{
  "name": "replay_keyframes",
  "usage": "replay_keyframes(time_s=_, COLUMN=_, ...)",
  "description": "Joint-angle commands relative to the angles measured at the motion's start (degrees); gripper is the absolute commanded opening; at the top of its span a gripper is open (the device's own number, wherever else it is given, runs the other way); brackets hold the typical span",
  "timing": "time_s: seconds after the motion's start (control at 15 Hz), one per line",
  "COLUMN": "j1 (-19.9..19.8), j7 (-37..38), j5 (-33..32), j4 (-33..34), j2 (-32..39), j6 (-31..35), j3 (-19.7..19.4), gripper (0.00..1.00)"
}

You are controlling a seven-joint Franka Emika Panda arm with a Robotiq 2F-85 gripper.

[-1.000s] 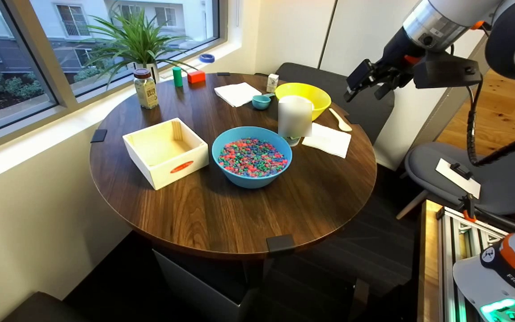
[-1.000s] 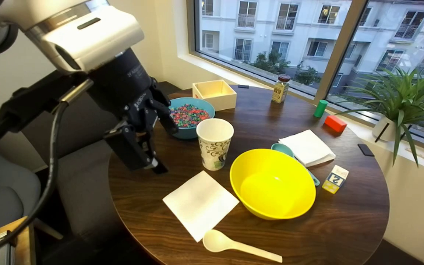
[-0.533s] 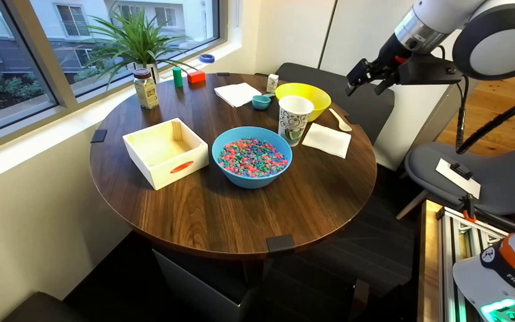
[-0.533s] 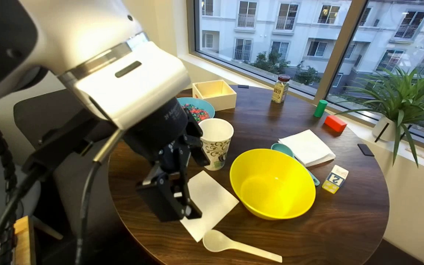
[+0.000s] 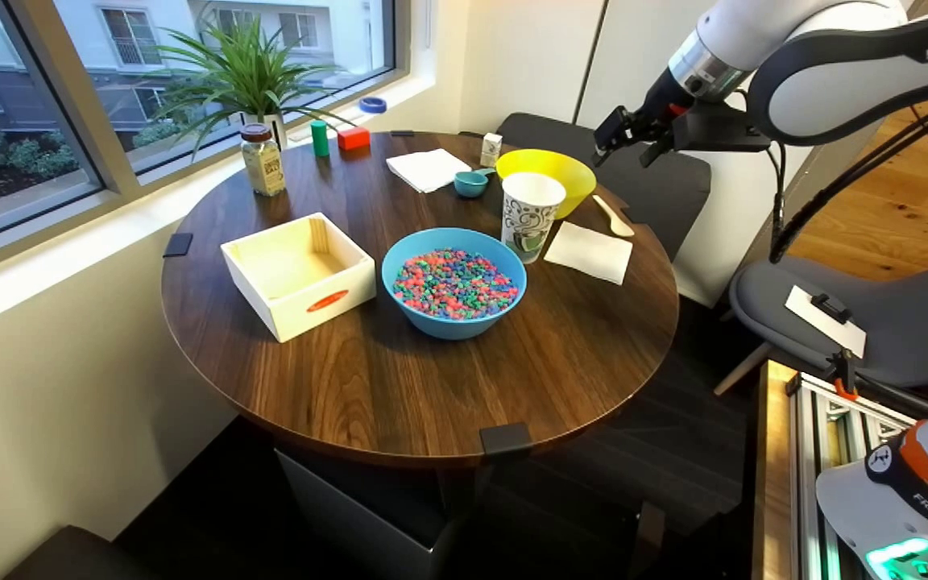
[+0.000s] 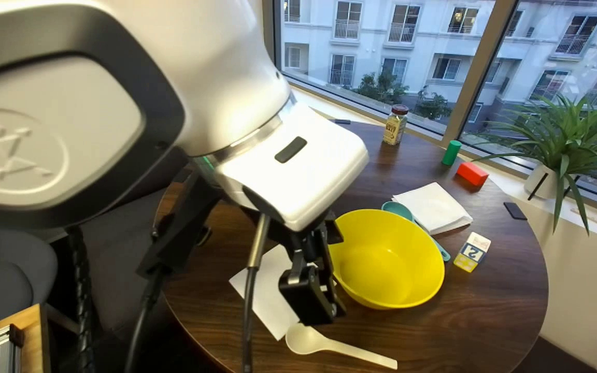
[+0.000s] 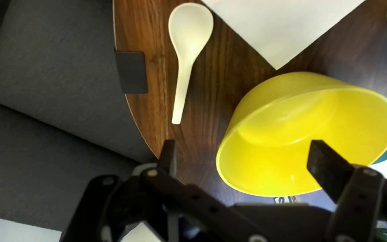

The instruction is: Put the yellow bowl on top of the paper cup

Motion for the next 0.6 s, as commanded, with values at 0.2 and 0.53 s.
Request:
replay_keyframes(time_s=0.2, j1=1.5, j7=1.7, j5=-2.3, j4=7.8, j2=9.6, j6=-0.9, j3=-2.0, gripper=1.00)
replay_keyframes(time_s=0.53, j1=3.9, j7=0.7, j5=-1.6, j4=11.2, j2=13.7, j6=-2.6, j3=-4.8, gripper=1.00)
